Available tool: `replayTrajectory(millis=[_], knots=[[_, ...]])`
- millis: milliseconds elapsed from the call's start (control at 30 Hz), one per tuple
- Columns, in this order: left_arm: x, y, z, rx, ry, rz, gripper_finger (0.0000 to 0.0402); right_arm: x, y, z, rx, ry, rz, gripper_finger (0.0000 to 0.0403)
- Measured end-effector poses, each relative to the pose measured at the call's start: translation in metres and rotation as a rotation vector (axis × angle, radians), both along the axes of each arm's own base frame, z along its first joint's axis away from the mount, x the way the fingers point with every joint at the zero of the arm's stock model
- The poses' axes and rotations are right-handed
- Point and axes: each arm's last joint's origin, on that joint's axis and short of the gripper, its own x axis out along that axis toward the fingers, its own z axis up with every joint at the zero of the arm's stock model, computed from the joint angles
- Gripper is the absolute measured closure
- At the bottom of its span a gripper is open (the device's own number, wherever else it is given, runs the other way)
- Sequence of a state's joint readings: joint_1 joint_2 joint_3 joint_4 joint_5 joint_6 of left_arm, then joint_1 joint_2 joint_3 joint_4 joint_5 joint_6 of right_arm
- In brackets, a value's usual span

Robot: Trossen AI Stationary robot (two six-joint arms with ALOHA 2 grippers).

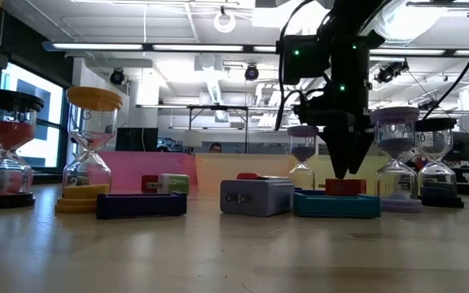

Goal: Pick & Place Office items
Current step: Put the right red charger adapter into the pink bin

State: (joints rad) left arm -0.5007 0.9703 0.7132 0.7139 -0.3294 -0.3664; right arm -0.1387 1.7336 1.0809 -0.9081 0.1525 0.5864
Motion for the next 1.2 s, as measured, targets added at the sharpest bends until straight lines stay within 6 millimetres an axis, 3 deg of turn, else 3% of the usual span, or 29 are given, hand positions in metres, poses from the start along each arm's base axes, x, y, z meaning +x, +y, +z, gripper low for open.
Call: replayTrajectory(millis=[1200], knots=[[0.0, 0.0, 0.0, -0.025, 0.003, -0.013, 0.0142, -0.005, -0.007, 0.011, -0.006, -0.005, 0.174, 0.0118]])
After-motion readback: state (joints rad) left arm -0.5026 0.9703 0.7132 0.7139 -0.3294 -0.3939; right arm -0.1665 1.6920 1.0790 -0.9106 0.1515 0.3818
